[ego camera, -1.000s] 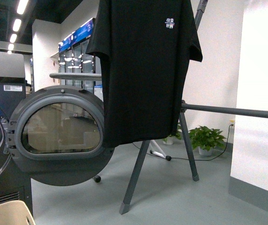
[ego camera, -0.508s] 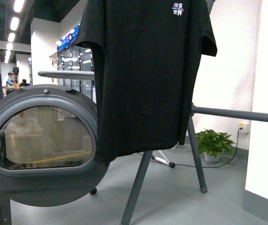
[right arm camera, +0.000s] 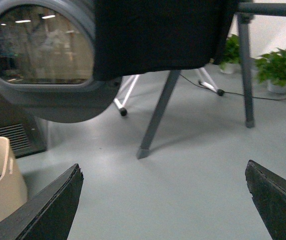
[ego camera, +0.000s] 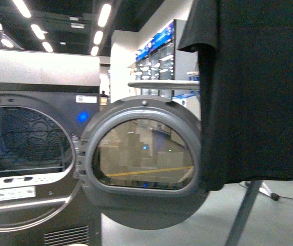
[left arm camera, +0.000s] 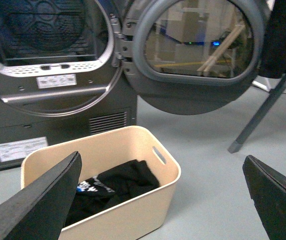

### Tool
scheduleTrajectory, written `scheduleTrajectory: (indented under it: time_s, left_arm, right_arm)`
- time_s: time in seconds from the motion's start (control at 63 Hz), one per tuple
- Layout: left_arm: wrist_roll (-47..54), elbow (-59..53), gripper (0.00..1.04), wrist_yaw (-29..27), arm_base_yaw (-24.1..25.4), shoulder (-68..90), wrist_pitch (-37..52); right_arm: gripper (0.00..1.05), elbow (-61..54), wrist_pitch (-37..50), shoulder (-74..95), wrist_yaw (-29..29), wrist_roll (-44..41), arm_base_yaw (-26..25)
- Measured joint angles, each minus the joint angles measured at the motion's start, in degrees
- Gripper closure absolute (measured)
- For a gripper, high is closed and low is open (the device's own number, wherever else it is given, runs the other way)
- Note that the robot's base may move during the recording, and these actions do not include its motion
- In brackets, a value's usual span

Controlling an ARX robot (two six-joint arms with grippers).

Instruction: Move hamper under clothes hanger

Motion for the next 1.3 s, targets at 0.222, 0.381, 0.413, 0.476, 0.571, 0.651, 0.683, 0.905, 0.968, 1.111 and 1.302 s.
scheduleTrajectory:
  time_s: [0.222, 0.381, 0.413, 0.476, 0.571, 0.651, 0.683, 0.905, 0.968, 1.111, 1.302]
  left_arm:
    - [0.00, 0.00, 0.07, 0.07, 0.02, 0.04, 0.00]
    - [0.00, 0.00, 0.07, 0.04, 0.02, 0.02, 0.00]
    - [0.00, 0.00, 0.07, 0.04, 0.02, 0.00, 0.00]
    - [0.00, 0.00, 0.07, 0.07, 0.00, 0.02, 0.00]
    - [0.00, 0.00, 0.07, -0.20, 0.04, 0.00, 0.00]
    - [0.00, -0.02, 0.07, -0.28, 0.04, -0.02, 0.00]
    - [0.00, -0.02, 0.07, -0.22, 0.04, -0.04, 0.00]
    - [0.00, -0.02, 0.07, 0.04, 0.02, -0.02, 0.00]
    - [0.00, -0.02, 0.07, 0.07, 0.02, -0.02, 0.00]
    - [-0.83, 0.96, 0.07, -2.27, -0.15, 1.27, -2.95]
    - [-2.56, 9.73, 0.07, 0.72, 7.87, 25.99, -1.97]
  right_arm:
    - [0.08, 0.00, 0.00, 0.04, 0.02, 0.00, 0.00]
    - [0.08, 0.00, -0.02, 0.04, 0.00, 0.00, 0.00]
    - [0.08, 0.00, 0.00, 0.00, 0.00, 0.00, 0.00]
    - [0.08, 0.00, 0.00, 0.00, 0.02, 0.00, 0.00]
    - [0.08, 0.00, 0.00, 0.00, -0.11, 0.00, 0.07]
    - [0.08, 0.00, 0.00, 0.04, -0.37, 0.00, 0.07]
    - [0.08, 0.00, 0.00, 0.00, -0.22, 0.00, 0.07]
    - [0.08, 0.00, 0.00, 0.00, -0.04, 0.00, 0.04]
    - [0.08, 0.00, 0.00, 0.00, -0.02, 0.00, 0.04]
    - [0.08, 0.00, 0.00, 0.00, -0.02, 0.00, 0.04]
    - [0.08, 6.49, 8.07, 22.38, 0.26, 7.69, -3.28]
